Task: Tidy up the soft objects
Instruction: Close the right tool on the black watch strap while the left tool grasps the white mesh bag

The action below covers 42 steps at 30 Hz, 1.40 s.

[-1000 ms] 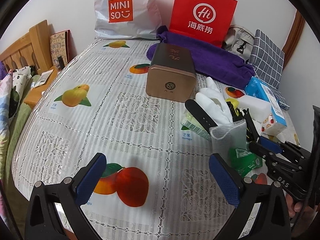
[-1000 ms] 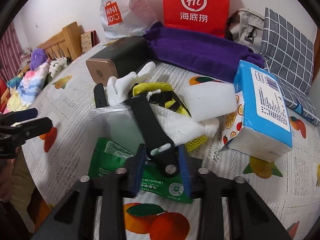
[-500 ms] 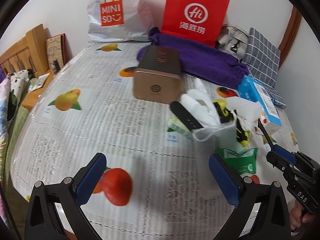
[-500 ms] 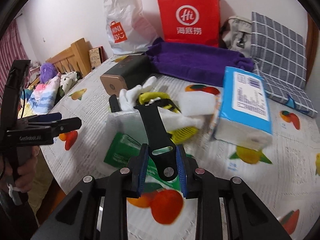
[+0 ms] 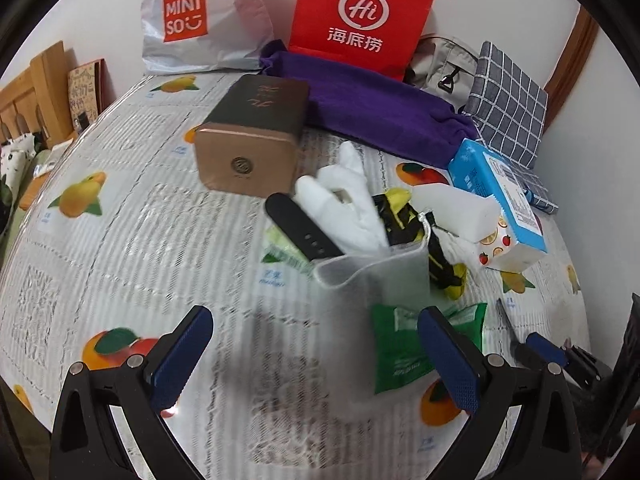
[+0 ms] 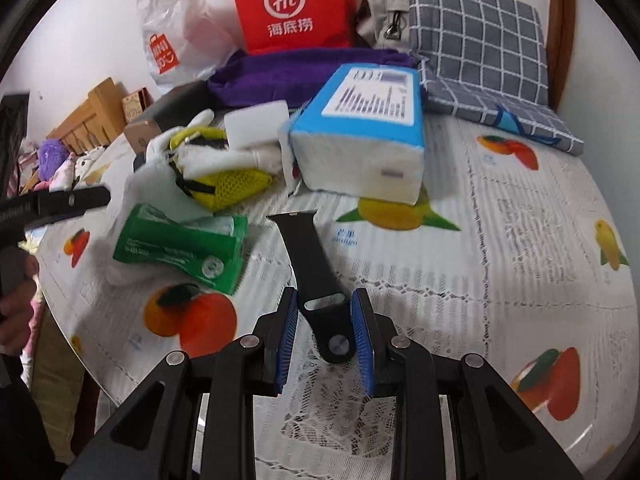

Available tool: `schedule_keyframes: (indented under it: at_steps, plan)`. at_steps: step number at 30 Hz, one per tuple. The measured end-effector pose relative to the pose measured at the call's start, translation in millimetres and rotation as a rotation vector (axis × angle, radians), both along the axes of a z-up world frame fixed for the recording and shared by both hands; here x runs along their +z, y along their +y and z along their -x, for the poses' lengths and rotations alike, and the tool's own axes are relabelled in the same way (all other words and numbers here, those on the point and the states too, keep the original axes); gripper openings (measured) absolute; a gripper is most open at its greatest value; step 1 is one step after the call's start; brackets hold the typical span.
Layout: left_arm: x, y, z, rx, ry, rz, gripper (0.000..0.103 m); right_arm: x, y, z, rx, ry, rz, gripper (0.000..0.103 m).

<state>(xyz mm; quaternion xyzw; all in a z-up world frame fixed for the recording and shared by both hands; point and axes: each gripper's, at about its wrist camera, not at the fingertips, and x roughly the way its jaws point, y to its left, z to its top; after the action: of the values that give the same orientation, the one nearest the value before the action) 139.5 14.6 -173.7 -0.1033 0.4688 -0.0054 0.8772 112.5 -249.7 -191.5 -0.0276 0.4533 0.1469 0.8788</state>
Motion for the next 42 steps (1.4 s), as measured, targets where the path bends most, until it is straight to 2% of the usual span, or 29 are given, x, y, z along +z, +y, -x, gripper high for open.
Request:
schedule_keyframes:
  at_steps: [2, 4, 5, 8, 13, 14, 15, 17, 18, 19, 20, 23, 27, 38, 42]
  plan:
    - [-1, -8, -5, -0.012, 0.003, -0.017, 0.103, -2, 2, -1, 0.017, -0.013, 0.008, 0.033]
    - [-3, -16, -11, -0.021, 0.013, -0.02, 0.103, -3, 2, -5, 0.021, -0.023, 0.002, 0.05]
    - [-5, -19, -14, -0.026, 0.022, -0.019, 0.103, -3, 2, -8, 0.022, -0.025, -0.01, 0.053]
    - [-12, -29, -23, -0.031, 0.045, -0.033, 0.103, -7, 4, -16, 0.042, -0.013, -0.038, 0.053]
    - [-21, -40, -34, -0.012, 0.065, -0.064, 0.102, -8, 14, -23, 0.067, -0.05, -0.003, 0.053]
    - [-22, -39, -34, -0.004, 0.062, -0.061, 0.092, -9, 16, -23, 0.069, -0.057, 0.004, 0.053]
    - [-21, -37, -34, 0.017, 0.056, -0.059, 0.072, -9, 16, -22, 0.07, -0.063, 0.011, 0.051]
    - [-21, -35, -34, 0.025, 0.058, -0.047, 0.05, -10, 17, -21, 0.06, -0.084, 0.05, 0.037]
    - [-20, -34, -33, 0.017, 0.057, -0.031, 0.042, -9, 15, -21, 0.056, -0.087, 0.049, 0.031]
    - [-19, -31, -31, 0.02, 0.051, -0.026, 0.038, -9, 12, -23, 0.055, -0.085, 0.03, 0.024]
    - [-18, -29, -29, 0.023, 0.047, -0.023, 0.033, -9, 10, -24, 0.055, -0.081, 0.011, 0.022]
    - [-11, -21, -24, 0.019, 0.037, 0.017, 0.019, -9, 1, -26, 0.038, -0.066, -0.055, 0.022]
    - [-2, -12, -17, 0.019, 0.019, 0.033, 0.009, -9, 2, -23, 0.027, -0.068, -0.042, 0.022]
    - [6, 24, 6, 0.078, -0.006, 0.012, 0.007, 1, -4, -6, -0.043, -0.071, -0.024, 0.022]
    - [6, 38, 15, 0.106, -0.007, 0.031, 0.007, 6, -7, -4, -0.068, -0.061, -0.034, 0.022]
